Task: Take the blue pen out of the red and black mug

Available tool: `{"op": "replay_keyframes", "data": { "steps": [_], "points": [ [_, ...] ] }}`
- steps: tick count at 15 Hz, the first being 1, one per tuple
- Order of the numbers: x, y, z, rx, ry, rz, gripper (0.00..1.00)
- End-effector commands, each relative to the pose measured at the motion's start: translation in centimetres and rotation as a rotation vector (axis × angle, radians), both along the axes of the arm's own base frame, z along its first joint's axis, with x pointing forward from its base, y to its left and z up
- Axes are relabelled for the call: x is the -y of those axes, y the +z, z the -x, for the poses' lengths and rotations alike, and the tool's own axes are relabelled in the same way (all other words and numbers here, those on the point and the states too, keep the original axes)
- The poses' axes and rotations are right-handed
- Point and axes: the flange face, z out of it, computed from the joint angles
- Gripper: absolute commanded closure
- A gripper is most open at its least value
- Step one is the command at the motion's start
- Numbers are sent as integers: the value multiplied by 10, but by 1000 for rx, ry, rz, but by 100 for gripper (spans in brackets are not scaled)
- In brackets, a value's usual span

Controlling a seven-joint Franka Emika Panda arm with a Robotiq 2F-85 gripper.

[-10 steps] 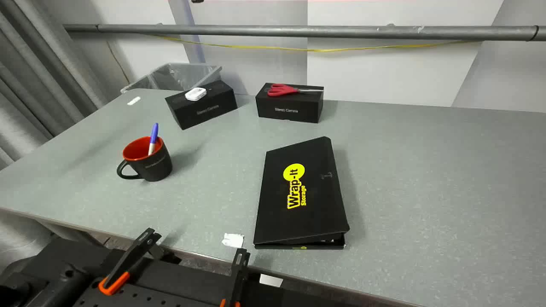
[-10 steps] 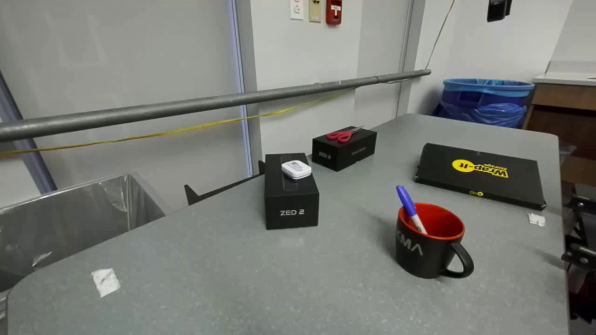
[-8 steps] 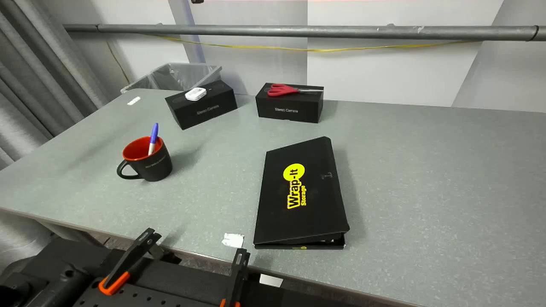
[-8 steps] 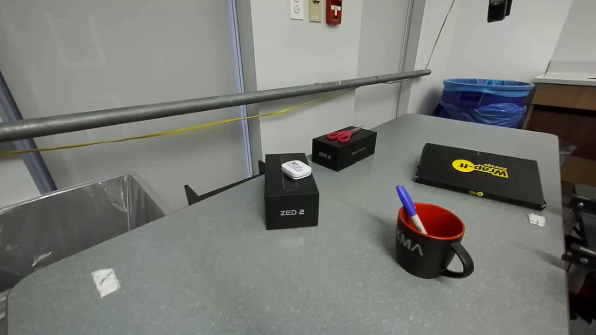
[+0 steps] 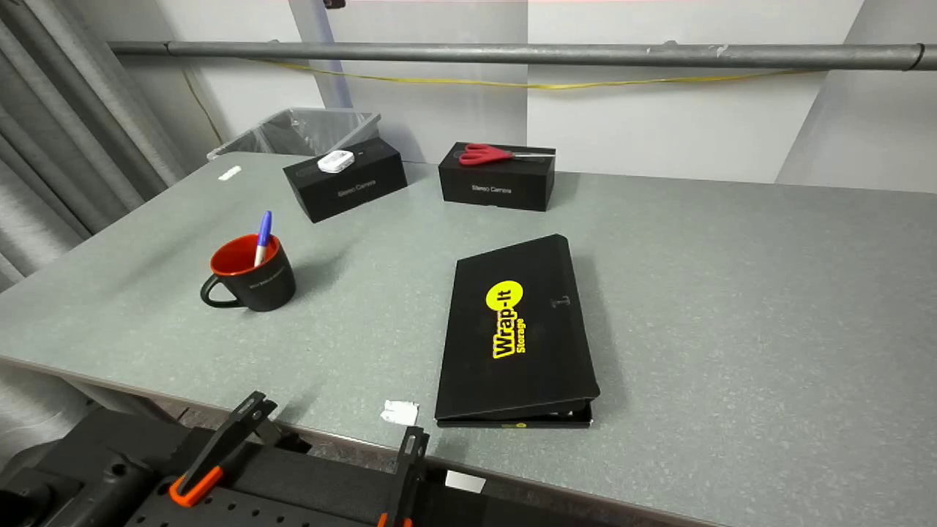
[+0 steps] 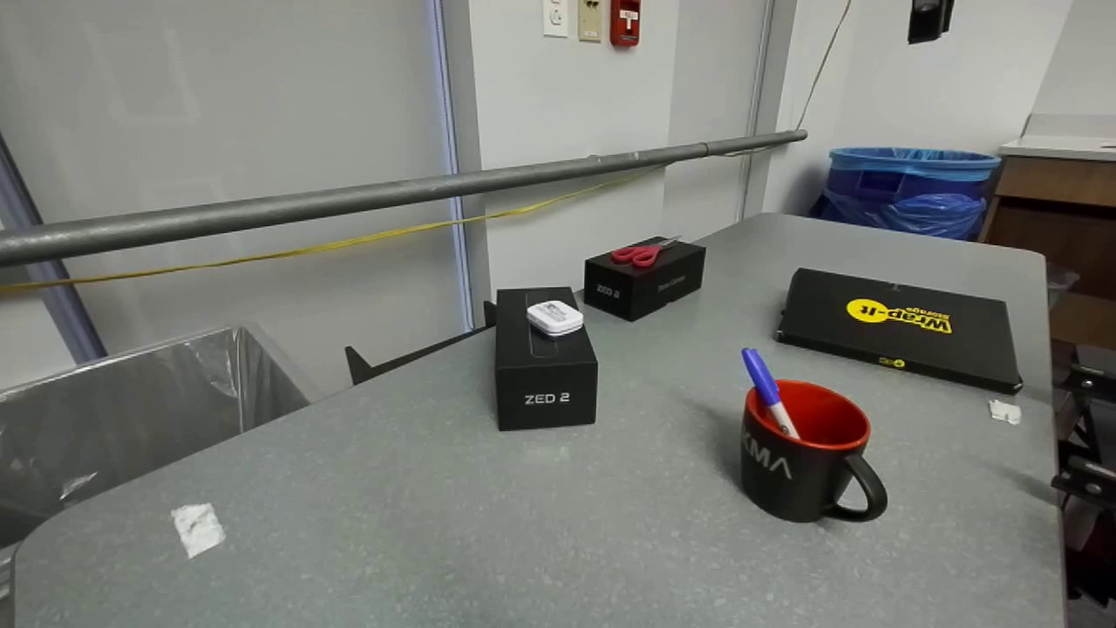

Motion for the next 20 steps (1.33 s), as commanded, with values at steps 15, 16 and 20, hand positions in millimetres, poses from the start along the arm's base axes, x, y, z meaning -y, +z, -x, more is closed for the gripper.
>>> {"op": "replay_keyframes", "data": {
  "steps": [15, 16, 20],
  "points": [
    [-175, -109, -1, -139, 639, -148, 0],
    [-174, -109, -2, -140, 643, -149, 0],
    [-176, -115, -5, -160, 661, -154, 0]
  ]
}}
